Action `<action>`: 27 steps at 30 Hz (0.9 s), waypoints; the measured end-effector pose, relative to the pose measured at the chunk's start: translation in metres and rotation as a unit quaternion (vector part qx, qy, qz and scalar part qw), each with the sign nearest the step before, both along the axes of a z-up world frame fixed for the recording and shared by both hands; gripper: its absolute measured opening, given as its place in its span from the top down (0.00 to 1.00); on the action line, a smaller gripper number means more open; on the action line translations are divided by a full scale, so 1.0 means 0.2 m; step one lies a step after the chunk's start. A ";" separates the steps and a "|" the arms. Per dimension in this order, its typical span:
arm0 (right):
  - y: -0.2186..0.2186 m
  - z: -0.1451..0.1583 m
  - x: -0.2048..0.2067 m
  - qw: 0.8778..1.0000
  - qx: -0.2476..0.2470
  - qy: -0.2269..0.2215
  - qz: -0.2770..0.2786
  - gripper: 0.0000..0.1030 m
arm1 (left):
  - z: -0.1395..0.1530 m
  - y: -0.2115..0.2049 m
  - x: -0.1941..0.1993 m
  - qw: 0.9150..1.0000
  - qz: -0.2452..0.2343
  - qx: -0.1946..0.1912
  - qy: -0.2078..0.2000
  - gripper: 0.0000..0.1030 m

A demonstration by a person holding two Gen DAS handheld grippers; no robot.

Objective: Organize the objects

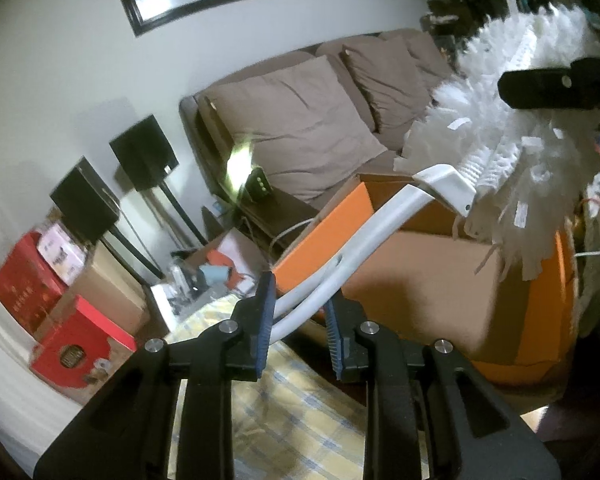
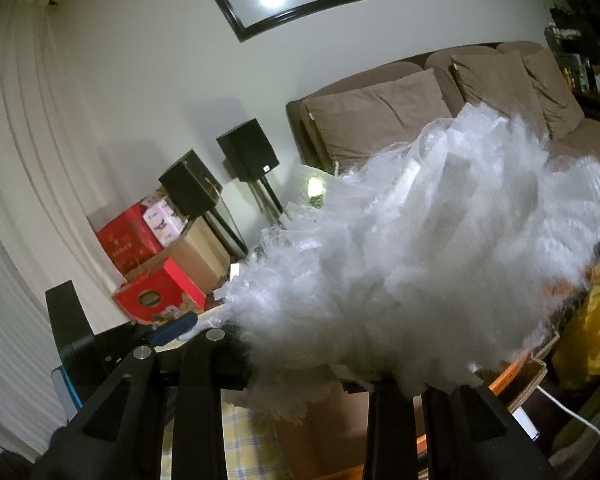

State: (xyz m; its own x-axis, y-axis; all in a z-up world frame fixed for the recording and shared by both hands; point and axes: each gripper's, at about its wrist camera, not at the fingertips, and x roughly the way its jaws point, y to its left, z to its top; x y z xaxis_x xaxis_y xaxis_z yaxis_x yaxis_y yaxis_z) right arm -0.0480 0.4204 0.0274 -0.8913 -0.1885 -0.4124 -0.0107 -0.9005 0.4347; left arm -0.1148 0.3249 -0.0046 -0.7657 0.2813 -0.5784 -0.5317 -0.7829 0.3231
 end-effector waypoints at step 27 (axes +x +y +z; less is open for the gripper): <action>0.01 -0.01 -0.01 1.000 0.007 -0.007 -0.004 0.70 | 0.02 -0.02 -0.07 0.997 0.022 0.029 -0.064 0.65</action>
State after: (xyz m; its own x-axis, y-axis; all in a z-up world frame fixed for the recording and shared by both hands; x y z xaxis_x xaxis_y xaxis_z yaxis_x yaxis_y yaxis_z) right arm -0.0490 0.4230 0.0253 -0.8868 -0.1756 -0.4275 -0.0236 -0.9066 0.4213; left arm -0.1285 0.3201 -0.0013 -0.6988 0.2855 -0.6559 -0.5309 -0.8215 0.2080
